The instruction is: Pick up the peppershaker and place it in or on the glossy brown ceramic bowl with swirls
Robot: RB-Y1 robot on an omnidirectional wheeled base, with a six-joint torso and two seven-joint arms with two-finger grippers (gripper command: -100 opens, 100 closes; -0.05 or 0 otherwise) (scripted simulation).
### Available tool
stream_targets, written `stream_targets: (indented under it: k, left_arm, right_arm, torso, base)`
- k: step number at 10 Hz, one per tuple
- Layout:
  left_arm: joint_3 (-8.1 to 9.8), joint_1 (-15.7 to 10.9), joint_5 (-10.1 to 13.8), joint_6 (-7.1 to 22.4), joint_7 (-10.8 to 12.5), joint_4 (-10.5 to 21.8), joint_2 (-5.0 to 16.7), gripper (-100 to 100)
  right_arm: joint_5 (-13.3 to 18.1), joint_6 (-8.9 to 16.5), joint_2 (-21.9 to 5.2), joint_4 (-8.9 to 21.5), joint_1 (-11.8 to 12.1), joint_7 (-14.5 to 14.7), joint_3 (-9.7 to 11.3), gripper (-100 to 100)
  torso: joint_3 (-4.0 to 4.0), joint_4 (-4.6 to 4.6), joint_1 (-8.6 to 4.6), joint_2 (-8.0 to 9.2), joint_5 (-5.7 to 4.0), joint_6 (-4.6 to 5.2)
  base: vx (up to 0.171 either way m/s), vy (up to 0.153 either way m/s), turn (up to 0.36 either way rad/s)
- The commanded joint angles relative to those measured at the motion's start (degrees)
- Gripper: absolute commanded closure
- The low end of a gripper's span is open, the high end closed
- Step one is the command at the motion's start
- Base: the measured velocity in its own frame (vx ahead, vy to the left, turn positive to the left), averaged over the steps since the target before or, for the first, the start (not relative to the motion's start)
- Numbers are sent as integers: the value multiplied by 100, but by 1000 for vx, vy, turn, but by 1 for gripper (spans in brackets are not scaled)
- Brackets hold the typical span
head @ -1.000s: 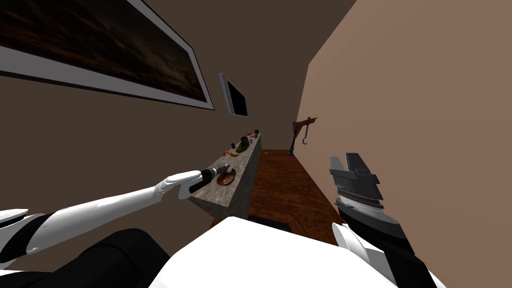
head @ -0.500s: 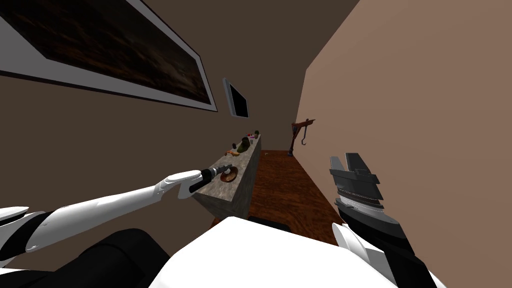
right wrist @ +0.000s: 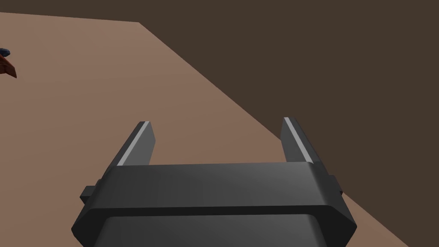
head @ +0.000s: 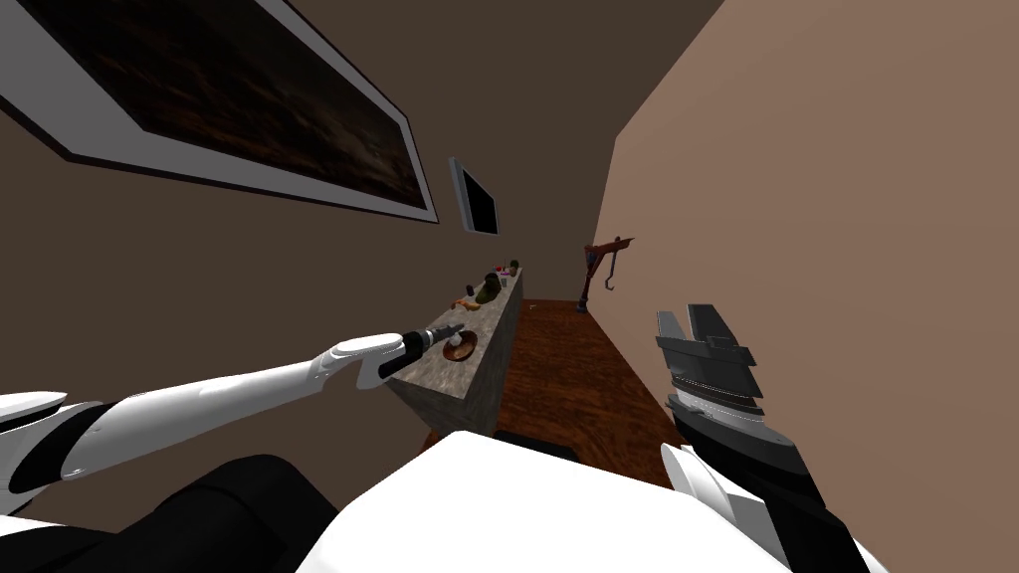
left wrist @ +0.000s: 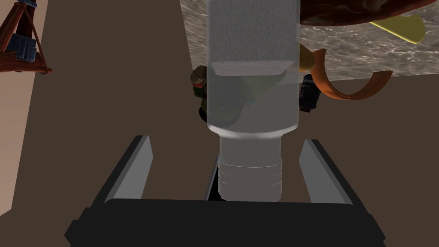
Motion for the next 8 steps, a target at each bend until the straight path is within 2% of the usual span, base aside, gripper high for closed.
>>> stream_targets:
  k: [1,3,6,7,8]
  left_arm:
    - [187,135,36,111,152,-215,235,-100]
    - [281,137,124,207,303,-410,527,-100]
    - [422,140,257,353,530,-702,965,-100]
    - [334,73,257,353,530,-702,965,-100]
    - [422,140,257,353,530,-702,965,-100]
  right_arm:
    - [0,0,0,0,0,0,0,0]
    - [0,0,0,0,0,0,0,0]
    - [0,0,0,0,0,0,0,0]
    - [0,0,0,0,0,0,1,0]
    - [0,0,0,0,-1,0,1,0]
  torso:
    - [0,0,0,0,0,0]
    - [-1,0,3,-1,1,0]
    - [1,0,-16,2,-3,1]
    - [0,0,-17,2,-3,2]
    - [2,0,-13,5,-2,1]
  base:
    - [31,29,89]
    - [23,26,98]
    - [18,-19,59]
    - [11,-10,35]
    - [7,-7,22]
